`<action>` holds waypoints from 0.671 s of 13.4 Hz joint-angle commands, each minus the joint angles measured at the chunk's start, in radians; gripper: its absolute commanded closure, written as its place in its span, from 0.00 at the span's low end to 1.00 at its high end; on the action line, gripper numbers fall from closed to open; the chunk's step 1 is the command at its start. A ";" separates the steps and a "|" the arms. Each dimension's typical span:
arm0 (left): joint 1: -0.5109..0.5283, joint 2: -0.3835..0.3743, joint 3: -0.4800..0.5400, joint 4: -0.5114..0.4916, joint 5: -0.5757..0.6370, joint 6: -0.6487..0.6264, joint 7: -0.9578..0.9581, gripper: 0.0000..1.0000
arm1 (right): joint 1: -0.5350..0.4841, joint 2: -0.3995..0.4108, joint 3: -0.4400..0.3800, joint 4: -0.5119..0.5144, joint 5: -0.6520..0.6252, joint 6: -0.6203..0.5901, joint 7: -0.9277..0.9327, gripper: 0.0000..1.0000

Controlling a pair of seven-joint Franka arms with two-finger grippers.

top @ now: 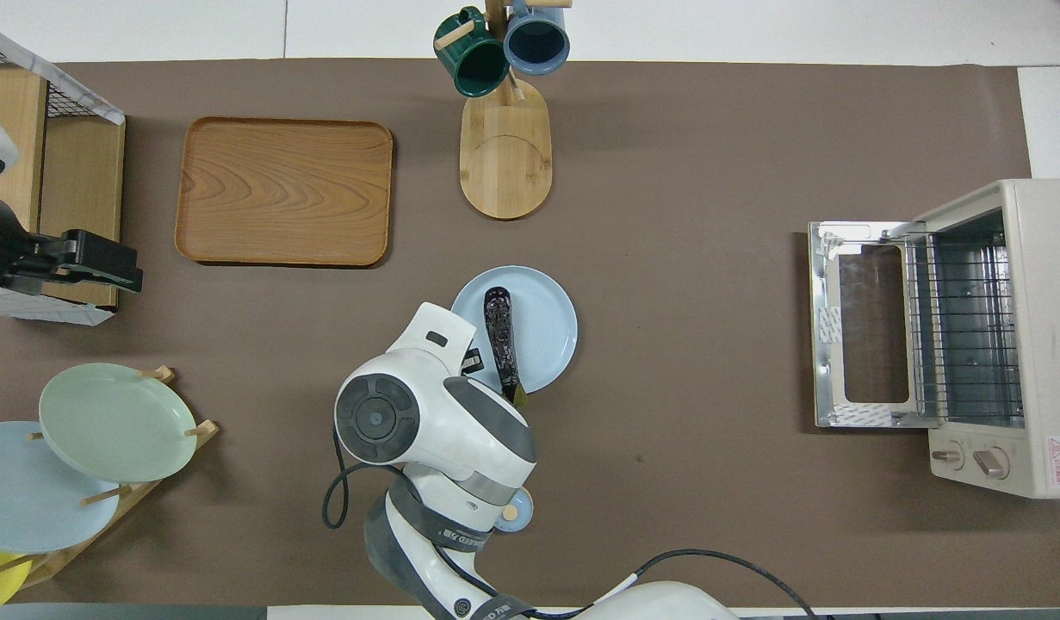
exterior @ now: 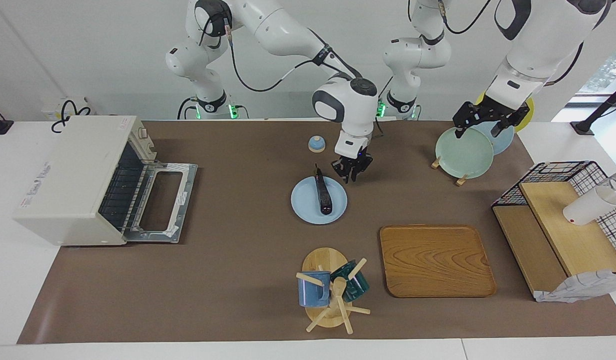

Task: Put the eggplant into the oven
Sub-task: 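Grasp the eggplant on the blue plate with the right gripper and lift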

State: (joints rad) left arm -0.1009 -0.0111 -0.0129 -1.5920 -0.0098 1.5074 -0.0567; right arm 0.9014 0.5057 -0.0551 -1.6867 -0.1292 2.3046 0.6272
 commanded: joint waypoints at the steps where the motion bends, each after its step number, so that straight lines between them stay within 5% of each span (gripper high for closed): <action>1: -0.013 -0.033 0.008 -0.060 0.025 0.002 0.000 0.00 | -0.009 -0.052 -0.003 -0.082 -0.032 0.053 -0.038 0.76; 5: -0.013 -0.044 0.008 -0.092 0.005 0.068 -0.003 0.00 | -0.010 -0.055 -0.003 -0.109 -0.032 0.088 -0.046 0.79; 7: -0.013 -0.044 0.008 -0.094 0.007 0.068 0.006 0.00 | -0.010 -0.073 -0.003 -0.213 -0.032 0.221 -0.049 0.82; 9: -0.013 -0.044 0.008 -0.089 0.007 0.066 0.000 0.00 | -0.009 -0.075 -0.003 -0.212 -0.033 0.216 -0.050 1.00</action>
State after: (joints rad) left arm -0.1009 -0.0240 -0.0132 -1.6472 -0.0098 1.5515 -0.0568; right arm 0.8988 0.4667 -0.0625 -1.8417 -0.1474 2.4945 0.5955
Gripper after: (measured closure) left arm 0.000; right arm 0.863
